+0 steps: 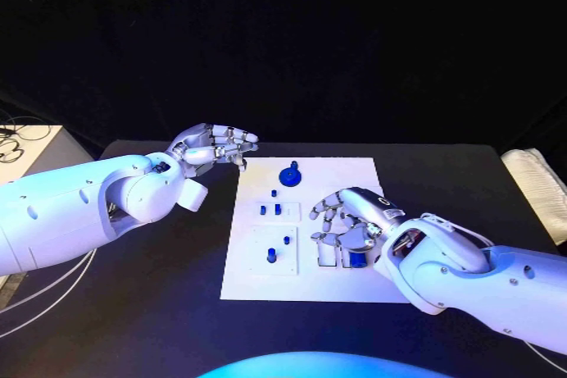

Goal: Assemble the parts on the task board

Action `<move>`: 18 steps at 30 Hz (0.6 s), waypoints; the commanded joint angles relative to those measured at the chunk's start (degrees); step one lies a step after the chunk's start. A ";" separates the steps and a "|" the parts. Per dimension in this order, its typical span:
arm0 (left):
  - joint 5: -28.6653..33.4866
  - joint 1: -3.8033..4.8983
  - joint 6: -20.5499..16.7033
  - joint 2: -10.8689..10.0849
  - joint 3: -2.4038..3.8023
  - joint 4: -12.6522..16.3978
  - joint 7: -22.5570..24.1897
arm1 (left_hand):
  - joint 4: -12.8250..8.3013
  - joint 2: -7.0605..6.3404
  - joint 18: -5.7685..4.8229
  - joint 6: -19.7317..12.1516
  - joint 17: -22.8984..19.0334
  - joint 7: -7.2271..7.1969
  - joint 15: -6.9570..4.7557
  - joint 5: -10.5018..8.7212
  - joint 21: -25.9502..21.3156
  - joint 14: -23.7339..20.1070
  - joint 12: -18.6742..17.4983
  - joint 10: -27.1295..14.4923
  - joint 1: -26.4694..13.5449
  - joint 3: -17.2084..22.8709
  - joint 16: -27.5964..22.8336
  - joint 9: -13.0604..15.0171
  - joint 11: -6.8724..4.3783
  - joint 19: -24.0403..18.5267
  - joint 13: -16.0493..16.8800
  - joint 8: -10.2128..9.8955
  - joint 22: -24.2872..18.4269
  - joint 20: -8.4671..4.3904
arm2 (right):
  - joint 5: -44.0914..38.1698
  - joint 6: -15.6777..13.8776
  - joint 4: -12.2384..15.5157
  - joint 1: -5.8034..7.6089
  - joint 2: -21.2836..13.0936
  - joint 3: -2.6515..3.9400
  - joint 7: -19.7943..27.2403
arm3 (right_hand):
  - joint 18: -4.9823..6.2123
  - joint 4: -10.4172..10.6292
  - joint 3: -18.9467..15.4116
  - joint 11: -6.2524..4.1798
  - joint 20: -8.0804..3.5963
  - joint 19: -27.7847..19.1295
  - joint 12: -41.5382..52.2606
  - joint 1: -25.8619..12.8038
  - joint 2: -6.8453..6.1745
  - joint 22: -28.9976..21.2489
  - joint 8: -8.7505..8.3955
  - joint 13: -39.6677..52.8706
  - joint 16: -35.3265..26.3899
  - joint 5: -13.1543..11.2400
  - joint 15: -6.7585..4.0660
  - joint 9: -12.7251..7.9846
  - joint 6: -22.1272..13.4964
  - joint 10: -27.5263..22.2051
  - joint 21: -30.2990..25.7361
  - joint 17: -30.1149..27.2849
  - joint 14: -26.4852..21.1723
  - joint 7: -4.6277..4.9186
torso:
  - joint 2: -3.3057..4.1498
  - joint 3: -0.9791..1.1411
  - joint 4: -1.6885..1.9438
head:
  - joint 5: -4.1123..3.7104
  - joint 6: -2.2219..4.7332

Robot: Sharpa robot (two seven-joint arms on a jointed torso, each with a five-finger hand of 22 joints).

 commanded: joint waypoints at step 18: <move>0.51 -0.84 0.72 -0.77 -0.08 2.18 0.64 | 0.03 0.42 0.83 -0.11 0.06 0.04 0.05 -0.03 -0.41 0.11 0.35 -0.08 -0.01 -0.48 -0.37 -0.10 -0.06 0.27 0.07 0.32 -0.07 0.02 | 11.00 9.37 2.83 0.95 -10.81 -1.07 -16.91 | -3.07 4.10 -13.12 -2.71 -1.55 5.70 43.28 -9.57 3.94 14.67 7.05 58.23 4.81 -0.01 -1.58 3.97 1.78 15.18 11.53 11.16 4.60 -2.04 | -0.51 -0.15 -0.58 | -2.59 0.59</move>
